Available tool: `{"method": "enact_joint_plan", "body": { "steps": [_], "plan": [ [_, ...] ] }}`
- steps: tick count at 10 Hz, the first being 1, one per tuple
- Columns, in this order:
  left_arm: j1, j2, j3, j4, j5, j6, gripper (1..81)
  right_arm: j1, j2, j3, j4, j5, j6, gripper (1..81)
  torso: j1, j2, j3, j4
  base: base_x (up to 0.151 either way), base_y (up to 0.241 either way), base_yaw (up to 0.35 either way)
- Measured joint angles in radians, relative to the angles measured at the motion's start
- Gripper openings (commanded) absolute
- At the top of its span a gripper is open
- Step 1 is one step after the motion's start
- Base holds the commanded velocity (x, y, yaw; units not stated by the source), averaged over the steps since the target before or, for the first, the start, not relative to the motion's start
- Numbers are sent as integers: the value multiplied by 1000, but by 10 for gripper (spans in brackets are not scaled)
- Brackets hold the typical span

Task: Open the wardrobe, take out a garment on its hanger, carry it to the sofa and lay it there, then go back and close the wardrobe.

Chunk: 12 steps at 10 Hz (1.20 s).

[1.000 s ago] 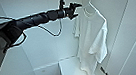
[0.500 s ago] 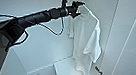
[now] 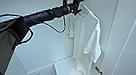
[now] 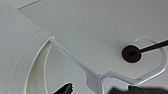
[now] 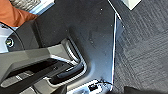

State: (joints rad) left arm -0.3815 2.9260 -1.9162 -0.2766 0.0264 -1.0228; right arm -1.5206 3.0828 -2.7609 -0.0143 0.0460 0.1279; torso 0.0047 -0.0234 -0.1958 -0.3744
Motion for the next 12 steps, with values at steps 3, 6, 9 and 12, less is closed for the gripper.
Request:
{"method": "enact_joint_plan", "body": {
  "steps": [3,6,9,12],
  "plan": [
    [-3,68,-61,0,-3,0,811,-8,1,0,0,0,0,811,0,0,0,0,0,0,0],
    [-4,103,-116,5,-5,0,811,-9,9,-1,0,-1,0,811,0,0,0,0,0,0,0],
    [-3,199,-210,69,-16,-3,811,-12,11,-1,1,4,0,811,0,0,0,0,0,0,0],
    [-4,215,-249,137,-33,-1,811,-17,18,-1,2,5,0,811,0,0,0,0,0,0,0]
  ]
}}
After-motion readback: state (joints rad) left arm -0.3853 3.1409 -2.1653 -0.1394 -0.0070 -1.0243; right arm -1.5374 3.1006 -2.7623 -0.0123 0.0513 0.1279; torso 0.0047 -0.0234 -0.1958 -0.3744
